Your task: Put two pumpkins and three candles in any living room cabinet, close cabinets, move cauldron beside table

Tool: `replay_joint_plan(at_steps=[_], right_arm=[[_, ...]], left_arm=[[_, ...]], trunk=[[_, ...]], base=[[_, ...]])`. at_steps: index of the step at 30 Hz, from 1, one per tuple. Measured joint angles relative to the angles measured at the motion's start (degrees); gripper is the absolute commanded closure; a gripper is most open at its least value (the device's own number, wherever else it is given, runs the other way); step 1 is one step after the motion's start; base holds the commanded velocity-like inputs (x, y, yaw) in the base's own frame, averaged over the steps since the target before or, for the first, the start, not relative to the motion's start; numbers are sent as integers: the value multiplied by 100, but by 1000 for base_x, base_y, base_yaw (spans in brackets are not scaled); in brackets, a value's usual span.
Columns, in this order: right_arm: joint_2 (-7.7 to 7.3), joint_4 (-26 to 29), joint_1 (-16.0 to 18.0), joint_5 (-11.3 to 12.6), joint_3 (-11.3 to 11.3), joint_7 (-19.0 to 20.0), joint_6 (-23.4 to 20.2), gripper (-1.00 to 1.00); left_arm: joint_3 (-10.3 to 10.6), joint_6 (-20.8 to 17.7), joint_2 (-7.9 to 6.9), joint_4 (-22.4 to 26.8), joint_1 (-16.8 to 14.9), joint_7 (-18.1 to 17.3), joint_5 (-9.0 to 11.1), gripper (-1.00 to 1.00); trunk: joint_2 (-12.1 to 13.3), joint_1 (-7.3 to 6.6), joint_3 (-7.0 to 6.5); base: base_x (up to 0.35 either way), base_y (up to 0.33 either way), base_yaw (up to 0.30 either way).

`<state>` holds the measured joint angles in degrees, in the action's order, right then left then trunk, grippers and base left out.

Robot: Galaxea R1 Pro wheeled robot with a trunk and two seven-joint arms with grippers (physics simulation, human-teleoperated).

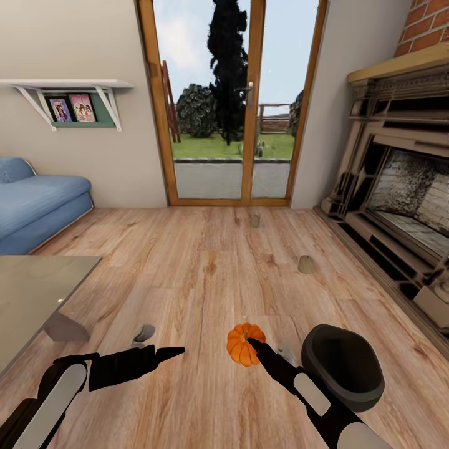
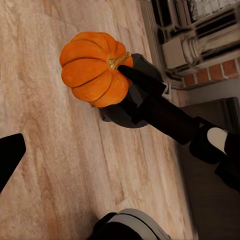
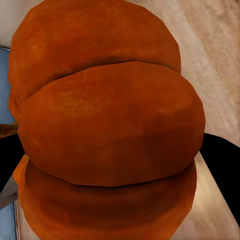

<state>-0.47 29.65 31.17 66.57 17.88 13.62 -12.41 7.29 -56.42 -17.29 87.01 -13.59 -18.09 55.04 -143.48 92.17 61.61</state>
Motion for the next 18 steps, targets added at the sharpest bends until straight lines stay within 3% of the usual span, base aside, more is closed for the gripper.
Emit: replay_joint_plan(at_steps=[8,18], right_arm=[[0,-2,1,0,1,2,6,100],[3,-2,0,3,3,6,9,100]], left_arm=[[-1,0,0,0,0,333,13,-100],[-1,0,0,0,0,376,9,-100]], trunk=[[11,-21,-177],[24,-46,-399]], base=[[0,0,0],[0,0,0]])
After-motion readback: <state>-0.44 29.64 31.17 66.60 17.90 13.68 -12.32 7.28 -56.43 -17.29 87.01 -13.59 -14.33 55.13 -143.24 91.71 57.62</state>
